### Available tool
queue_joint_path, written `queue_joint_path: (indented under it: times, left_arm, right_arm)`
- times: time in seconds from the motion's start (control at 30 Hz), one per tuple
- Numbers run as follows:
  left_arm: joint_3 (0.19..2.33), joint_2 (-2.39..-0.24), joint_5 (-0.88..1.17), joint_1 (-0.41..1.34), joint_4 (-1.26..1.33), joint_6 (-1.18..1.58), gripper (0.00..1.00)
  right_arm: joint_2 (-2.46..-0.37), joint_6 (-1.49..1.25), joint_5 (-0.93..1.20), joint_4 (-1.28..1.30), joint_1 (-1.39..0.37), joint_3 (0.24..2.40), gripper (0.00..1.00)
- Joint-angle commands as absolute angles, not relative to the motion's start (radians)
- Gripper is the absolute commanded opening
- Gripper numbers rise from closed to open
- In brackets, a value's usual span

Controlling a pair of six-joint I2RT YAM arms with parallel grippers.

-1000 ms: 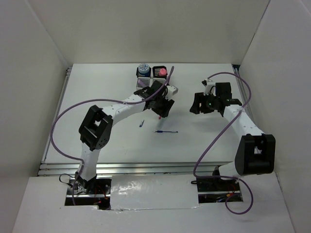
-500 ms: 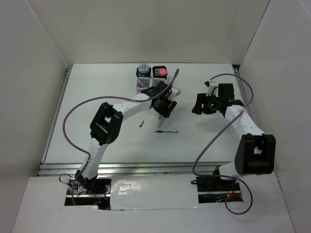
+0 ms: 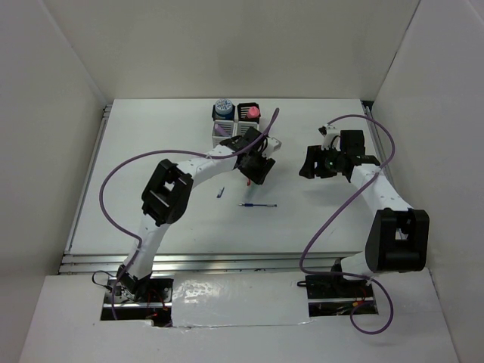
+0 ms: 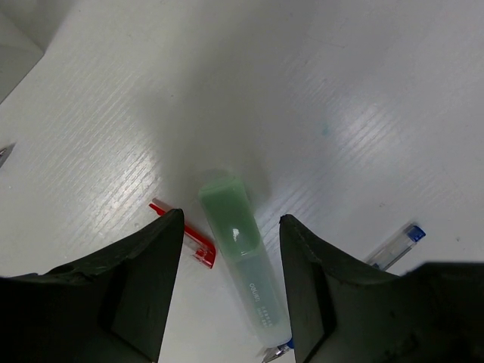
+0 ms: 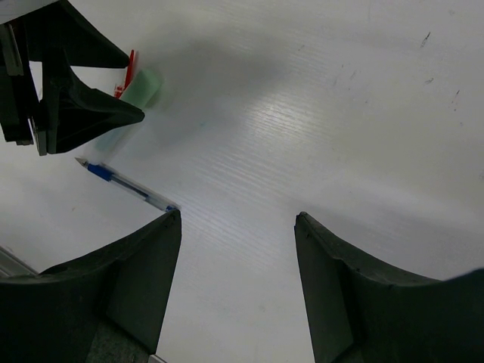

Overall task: Sort the stationery into containers
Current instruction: Pick up the pen from the center of the board.

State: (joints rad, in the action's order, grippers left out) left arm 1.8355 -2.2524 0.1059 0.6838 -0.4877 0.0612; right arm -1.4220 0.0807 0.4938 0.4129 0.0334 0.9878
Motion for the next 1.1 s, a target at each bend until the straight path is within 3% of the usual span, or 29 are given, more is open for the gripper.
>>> queue_joint_path:
  times: [0.0,0.63,1.07]
  left_arm:
    - [1.856,-2.273,0.135,0.683,-0.48,0.086,0.65]
    - [1.859,-2.301,0.132,0.689,-0.483,0.081,0.62]
    - [1.816,-2.272,0.156,0.707,-0.486,0.109,0.52]
  right_arm:
    - [-1.407,0.095,0.506,0.422,0.041,0.982,0.69]
    - [-1.407,0.098,0.509,0.429,0.041,0.991,0.69]
    - [-1.384,0.104,0.511,0.443,0.054,0.991,0.69]
